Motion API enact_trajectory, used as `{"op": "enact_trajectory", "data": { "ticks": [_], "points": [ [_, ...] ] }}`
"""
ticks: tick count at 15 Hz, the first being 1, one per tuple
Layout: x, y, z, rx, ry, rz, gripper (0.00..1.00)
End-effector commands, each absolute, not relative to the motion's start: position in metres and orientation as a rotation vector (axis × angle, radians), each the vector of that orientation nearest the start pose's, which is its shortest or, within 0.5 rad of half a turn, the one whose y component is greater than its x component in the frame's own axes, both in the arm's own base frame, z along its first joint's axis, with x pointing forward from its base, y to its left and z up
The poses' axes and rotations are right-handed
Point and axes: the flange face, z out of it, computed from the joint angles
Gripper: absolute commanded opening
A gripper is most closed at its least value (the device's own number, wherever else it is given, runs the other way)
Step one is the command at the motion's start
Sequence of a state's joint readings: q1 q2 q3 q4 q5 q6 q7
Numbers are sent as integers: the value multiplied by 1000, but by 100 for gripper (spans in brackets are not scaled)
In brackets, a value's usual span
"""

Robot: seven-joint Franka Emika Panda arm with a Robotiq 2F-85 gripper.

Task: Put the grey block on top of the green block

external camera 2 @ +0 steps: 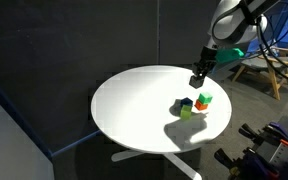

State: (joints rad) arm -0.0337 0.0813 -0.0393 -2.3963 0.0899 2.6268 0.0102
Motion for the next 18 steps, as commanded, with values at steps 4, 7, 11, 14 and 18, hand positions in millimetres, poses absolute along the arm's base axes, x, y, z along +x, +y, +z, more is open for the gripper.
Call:
{"op": "enact_trajectory", "data": {
  "ticks": [4, 7, 11, 14, 18],
  "points": [
    [514, -79, 317, -3058, 439, -272, 30],
    [513, -94, 316, -3061, 480, -261, 30],
    [508, -104, 313, -3079, 473, -225, 30],
    [503, -106, 311, -3094, 448, -174, 30],
    [500, -107, 309, -3103, 429, -143, 30]
  ]
}}
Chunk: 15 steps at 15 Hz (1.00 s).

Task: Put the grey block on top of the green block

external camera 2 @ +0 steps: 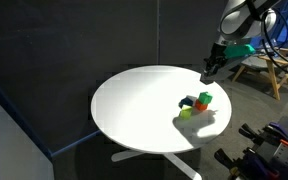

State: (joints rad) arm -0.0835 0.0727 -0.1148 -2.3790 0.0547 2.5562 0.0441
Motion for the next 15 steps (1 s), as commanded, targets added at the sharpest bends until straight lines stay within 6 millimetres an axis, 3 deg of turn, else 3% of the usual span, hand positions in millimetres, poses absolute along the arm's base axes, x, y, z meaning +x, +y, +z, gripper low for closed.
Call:
{"op": "enact_trajectory", "data": {
  "ticks": [1, 15],
  "points": [
    [500, -108, 307, -3104, 425, -138, 30],
    [505, -106, 273, -3060, 360, -116, 30]
  ]
}}
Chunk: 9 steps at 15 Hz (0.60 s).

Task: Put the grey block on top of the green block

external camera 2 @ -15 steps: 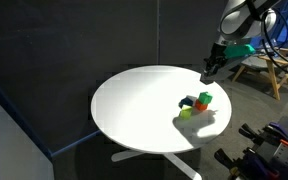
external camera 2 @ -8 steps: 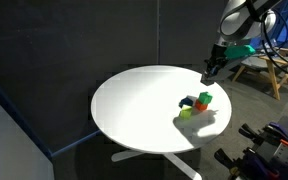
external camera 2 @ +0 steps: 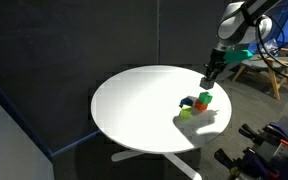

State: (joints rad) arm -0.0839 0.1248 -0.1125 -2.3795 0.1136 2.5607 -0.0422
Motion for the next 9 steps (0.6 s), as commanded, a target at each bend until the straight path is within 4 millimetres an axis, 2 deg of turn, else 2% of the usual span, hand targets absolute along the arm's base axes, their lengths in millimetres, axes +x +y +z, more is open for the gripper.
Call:
{"op": "enact_trajectory", "data": {
  "ticks": [1, 9],
  "points": [
    [505, -107, 271, -3060, 360, -119, 30],
    [509, -111, 257, -3067, 372, -159, 30]
  ]
}}
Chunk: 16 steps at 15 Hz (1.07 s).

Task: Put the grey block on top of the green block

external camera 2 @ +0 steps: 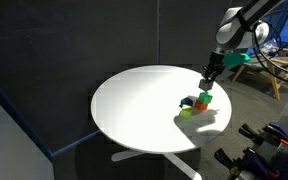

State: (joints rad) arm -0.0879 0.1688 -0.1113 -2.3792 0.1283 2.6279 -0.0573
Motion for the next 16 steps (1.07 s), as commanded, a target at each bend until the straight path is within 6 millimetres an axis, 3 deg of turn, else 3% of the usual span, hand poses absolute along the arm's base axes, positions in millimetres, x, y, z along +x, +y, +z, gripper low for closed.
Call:
{"op": "enact_trajectory", "data": {
  "ticks": [1, 16],
  "points": [
    [509, -111, 255, -3068, 373, -160, 30],
    [499, -116, 248, -3070, 376, -154, 30]
  ]
}}
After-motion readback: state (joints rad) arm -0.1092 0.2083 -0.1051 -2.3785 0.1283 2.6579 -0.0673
